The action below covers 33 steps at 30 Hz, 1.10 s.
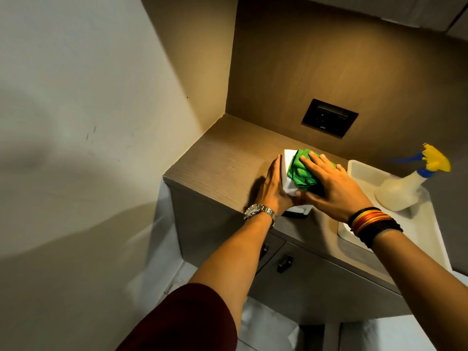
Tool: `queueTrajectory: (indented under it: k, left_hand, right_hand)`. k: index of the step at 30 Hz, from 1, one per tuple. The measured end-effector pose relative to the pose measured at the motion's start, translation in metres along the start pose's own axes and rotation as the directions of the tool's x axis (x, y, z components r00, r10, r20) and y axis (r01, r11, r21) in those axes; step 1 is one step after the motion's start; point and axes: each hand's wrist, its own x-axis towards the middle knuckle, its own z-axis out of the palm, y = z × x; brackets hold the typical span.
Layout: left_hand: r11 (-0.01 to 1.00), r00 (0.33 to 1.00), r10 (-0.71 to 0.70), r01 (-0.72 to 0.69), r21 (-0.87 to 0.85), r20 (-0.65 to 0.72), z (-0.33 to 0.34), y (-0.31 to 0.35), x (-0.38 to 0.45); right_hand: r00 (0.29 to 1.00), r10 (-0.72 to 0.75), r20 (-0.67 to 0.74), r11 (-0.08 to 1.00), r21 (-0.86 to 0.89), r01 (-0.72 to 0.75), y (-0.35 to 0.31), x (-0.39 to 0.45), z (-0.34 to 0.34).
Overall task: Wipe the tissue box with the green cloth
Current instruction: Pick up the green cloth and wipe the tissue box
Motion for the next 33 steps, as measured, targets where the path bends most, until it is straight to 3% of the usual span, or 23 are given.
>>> queueTrajectory:
  k: [5,11,18,25,33]
  left_hand:
    - [0.996,1.0,0.002,-0.003,-0.085,-0.01,0.0,0.001,0.001]
    - [0.997,0.997,0.068,-0.069,-0.044,-0.024,0.001,-0.007,0.004]
    - [0.997,0.998,0.055,-0.057,-0.052,-0.036,0.001,-0.006,0.009]
    - [0.994,0.996,0.07,-0.075,-0.084,-0.063,0.008,-0.021,0.007]
    - [0.988,0.997,0.071,-0.067,-0.142,0.021,0.005,-0.022,0.013]
  right_hand:
    - [1.0,0.007,0.012,0.999,0.04,-0.007,0.002,-0.002,-0.003]
    - [1.0,-0.009,-0.014,0.997,0.071,0.01,0.016,0.005,-0.011]
    - [0.987,0.115,-0.115,0.989,0.106,-0.103,-0.01,0.063,-0.015]
    - [0.988,-0.127,-0.093,0.96,0.237,0.146,0.0,-0.001,-0.003]
    - [0.991,-0.034,-0.131,0.933,0.35,0.078,0.005,-0.006,-0.002]
